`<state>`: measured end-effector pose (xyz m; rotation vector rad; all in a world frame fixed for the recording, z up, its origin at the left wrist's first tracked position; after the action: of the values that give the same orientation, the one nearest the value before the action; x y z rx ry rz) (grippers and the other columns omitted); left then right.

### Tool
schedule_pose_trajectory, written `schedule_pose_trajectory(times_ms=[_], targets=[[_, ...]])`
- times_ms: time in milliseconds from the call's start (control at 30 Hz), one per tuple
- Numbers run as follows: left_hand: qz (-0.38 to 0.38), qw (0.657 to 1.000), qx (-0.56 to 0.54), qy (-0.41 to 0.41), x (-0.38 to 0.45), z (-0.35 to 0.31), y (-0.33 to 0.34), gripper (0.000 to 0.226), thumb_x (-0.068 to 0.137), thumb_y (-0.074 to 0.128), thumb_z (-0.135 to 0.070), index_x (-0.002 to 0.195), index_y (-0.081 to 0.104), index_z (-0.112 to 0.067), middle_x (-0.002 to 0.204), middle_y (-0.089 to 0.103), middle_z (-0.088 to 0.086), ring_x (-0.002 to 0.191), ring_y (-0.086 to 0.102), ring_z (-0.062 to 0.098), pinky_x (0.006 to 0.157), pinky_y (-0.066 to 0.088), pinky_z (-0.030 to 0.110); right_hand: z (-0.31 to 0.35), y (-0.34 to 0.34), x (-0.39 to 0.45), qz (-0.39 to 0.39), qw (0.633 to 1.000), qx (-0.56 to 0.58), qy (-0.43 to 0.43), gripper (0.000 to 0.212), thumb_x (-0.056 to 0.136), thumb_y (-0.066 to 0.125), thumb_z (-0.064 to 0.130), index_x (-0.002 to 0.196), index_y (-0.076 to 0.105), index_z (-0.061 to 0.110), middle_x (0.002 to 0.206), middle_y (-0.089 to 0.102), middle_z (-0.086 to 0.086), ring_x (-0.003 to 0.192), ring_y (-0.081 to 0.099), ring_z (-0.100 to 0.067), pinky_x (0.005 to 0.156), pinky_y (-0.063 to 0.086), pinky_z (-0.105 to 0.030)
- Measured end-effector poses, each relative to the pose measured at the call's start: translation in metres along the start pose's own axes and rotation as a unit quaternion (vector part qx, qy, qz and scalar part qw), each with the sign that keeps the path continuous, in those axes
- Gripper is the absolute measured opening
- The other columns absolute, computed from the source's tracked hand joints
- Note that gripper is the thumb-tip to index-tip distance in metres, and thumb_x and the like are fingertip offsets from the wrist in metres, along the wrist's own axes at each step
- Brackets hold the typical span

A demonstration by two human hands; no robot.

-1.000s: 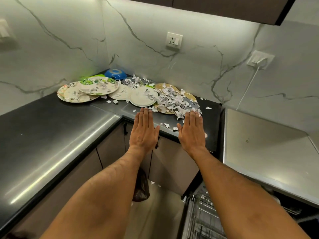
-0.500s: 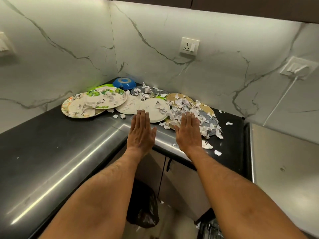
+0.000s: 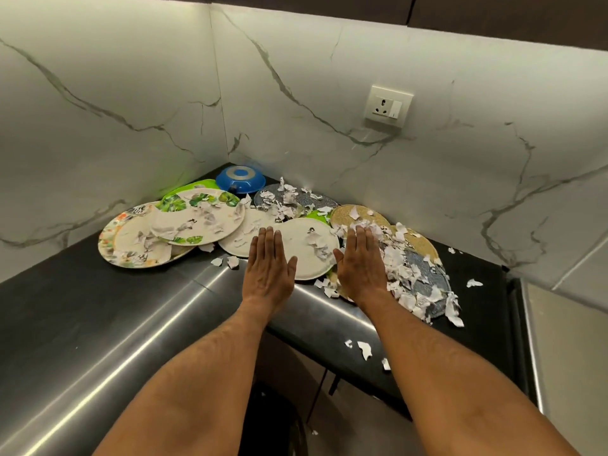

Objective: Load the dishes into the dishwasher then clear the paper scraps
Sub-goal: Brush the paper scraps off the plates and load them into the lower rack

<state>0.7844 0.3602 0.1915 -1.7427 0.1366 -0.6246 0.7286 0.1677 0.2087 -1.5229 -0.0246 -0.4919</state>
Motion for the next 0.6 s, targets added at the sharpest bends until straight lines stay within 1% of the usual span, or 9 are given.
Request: schedule_pose_trajectory(times_ms=[100, 233, 300, 400, 467, 533, 600], targets=[[0.007, 1.0, -0.011, 0.007, 0.028, 0.014, 0.012, 0.074, 0.104, 0.026, -0.047, 0.158, 0.005, -0.001, 0.166, 0.004, 0.02, 0.155, 0.001, 0.029, 0.126, -0.003, 0.042, 0.006, 0.007, 0.02, 0.005, 1.0, 0.001, 0.018, 0.062, 0.104, 0.045, 0.039, 0.15, 0.032, -0.002, 0.151, 0.038, -0.026, 0.144, 0.034, -0.041, 0.123, 0.027, -0.05], [0.025, 0.999, -0.038, 0.003, 0.061, 0.029, 0.025, 0.072, 0.104, 0.028, -0.045, 0.158, 0.008, -0.001, 0.166, 0.008, 0.019, 0.155, 0.003, 0.029, 0.126, -0.004, 0.04, 0.014, 0.01, 0.046, 0.011, 1.0, -0.012, 0.027, 0.058, 0.105, 0.047, 0.036, 0.146, 0.037, -0.003, 0.148, 0.042, -0.027, 0.14, 0.039, -0.041, 0.122, 0.028, -0.048], [0.037, 0.998, -0.039, 0.013, 0.07, 0.035, 0.034, 0.071, 0.105, 0.027, -0.045, 0.158, 0.009, -0.001, 0.165, 0.009, 0.019, 0.154, 0.005, 0.03, 0.126, -0.003, 0.04, 0.015, 0.014, 0.057, 0.017, 0.999, -0.021, 0.04, 0.057, 0.104, 0.048, 0.036, 0.145, 0.04, -0.003, 0.146, 0.045, -0.026, 0.137, 0.042, -0.04, 0.121, 0.031, -0.048], [0.052, 0.998, -0.034, 0.019, 0.081, 0.043, 0.05, 0.07, 0.105, 0.025, -0.044, 0.157, 0.01, 0.0, 0.165, 0.012, 0.02, 0.154, 0.007, 0.031, 0.126, 0.0, 0.042, 0.017, 0.023, 0.069, 0.008, 0.998, -0.032, 0.052, 0.055, 0.102, 0.054, 0.035, 0.139, 0.046, -0.005, 0.136, 0.053, -0.025, 0.126, 0.05, -0.039, 0.114, 0.04, -0.048], [0.068, 0.997, -0.027, 0.011, 0.085, 0.049, 0.062, 0.068, 0.105, 0.024, -0.043, 0.157, 0.012, 0.001, 0.164, 0.013, 0.021, 0.154, 0.008, 0.031, 0.126, 0.001, 0.043, 0.02, 0.034, 0.076, 0.018, 0.998, -0.042, 0.05, 0.054, 0.101, 0.055, 0.035, 0.136, 0.048, -0.005, 0.131, 0.056, -0.024, 0.12, 0.053, -0.037, 0.109, 0.044, -0.047], [0.085, 0.996, -0.024, 0.006, 0.09, 0.054, 0.073, 0.068, 0.105, 0.024, -0.041, 0.157, 0.013, 0.001, 0.164, 0.015, 0.021, 0.153, 0.01, 0.032, 0.126, 0.002, 0.043, 0.02, 0.045, 0.082, 0.034, 0.998, -0.04, 0.048, 0.052, 0.101, 0.054, 0.036, 0.135, 0.05, -0.004, 0.127, 0.057, -0.022, 0.116, 0.054, -0.035, 0.104, 0.047, -0.044], [0.093, 0.995, -0.019, -0.006, 0.099, 0.059, 0.085, 0.066, 0.105, 0.026, -0.04, 0.156, 0.016, 0.001, 0.163, 0.019, 0.021, 0.152, 0.015, 0.033, 0.126, 0.004, 0.043, 0.021, 0.058, 0.094, 0.041, 0.998, -0.03, 0.042, 0.045, 0.101, 0.053, 0.034, 0.129, 0.053, -0.001, 0.121, 0.058, -0.02, 0.109, 0.054, -0.033, 0.098, 0.047, -0.042]])
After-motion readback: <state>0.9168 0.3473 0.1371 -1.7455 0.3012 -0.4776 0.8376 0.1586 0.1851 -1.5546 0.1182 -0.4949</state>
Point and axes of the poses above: each hand's wrist, its own x-axis towards the middle knuckle, its own y-axis out of the palm, z = x × y, the point moved 5 cm from there along x, towards the middle knuckle
